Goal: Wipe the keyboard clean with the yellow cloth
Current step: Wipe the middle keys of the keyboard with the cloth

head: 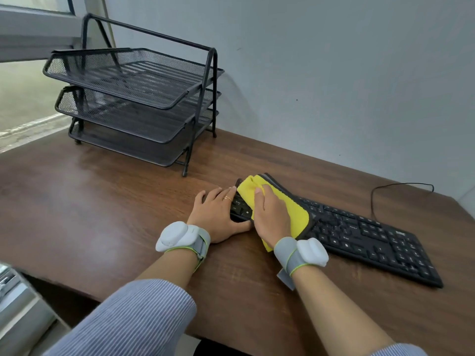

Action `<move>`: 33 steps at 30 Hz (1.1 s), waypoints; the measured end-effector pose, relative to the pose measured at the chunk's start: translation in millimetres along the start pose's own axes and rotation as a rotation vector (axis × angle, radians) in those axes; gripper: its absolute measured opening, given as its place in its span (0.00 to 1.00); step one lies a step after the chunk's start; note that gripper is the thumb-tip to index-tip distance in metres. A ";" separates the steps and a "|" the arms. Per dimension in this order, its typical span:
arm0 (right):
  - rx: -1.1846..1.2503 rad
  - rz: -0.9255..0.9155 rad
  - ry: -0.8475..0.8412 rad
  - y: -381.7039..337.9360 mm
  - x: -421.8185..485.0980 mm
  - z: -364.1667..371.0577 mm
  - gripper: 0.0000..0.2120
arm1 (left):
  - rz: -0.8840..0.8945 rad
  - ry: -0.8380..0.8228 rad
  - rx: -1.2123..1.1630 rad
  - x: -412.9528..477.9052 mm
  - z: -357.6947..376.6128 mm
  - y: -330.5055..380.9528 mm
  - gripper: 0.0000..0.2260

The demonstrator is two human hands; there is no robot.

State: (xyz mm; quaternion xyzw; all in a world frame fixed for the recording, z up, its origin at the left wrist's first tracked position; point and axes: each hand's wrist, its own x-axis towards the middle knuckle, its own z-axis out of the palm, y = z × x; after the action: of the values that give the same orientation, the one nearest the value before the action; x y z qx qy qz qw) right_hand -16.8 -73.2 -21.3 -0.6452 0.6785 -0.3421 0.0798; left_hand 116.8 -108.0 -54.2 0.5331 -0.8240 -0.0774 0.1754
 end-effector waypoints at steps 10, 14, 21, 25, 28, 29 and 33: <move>-0.013 -0.095 0.017 0.2 -19.9 -1.5 0.11 | -0.010 -0.015 -0.028 -0.6 -1.3 -0.5 0.43; -0.027 -0.169 -0.001 -6.8 -26.7 1.9 0.11 | -0.004 -0.022 -0.044 -0.1 -2.5 -1.5 0.41; 0.025 -0.171 0.029 -5.2 -27.0 0.8 0.11 | -0.004 -0.012 -0.061 -0.7 -1.2 -1.9 0.41; 0.080 -0.184 0.004 -2.2 -29.1 -0.7 0.11 | 0.000 -0.019 -0.065 -0.5 -2.2 -3.2 0.41; 0.144 -0.131 0.032 4.3 -27.5 -8.6 0.13 | -0.012 -0.009 -0.058 -1.8 -0.8 -1.0 0.43; 0.145 -0.122 0.032 2.9 -26.6 -8.3 0.13 | -0.013 -0.008 -0.055 -1.8 -1.1 -0.2 0.43; 0.102 -0.148 0.003 -4.0 -26.8 -1.8 0.14 | -0.004 -0.028 -0.061 -1.2 -2.8 -0.6 0.41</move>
State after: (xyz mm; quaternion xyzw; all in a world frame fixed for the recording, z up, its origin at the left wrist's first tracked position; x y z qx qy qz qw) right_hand -10.3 -47.3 -26.7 -0.6880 0.6108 -0.3821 0.0863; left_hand 118.8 -107.0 -52.1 0.5280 -0.8227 -0.1100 0.1799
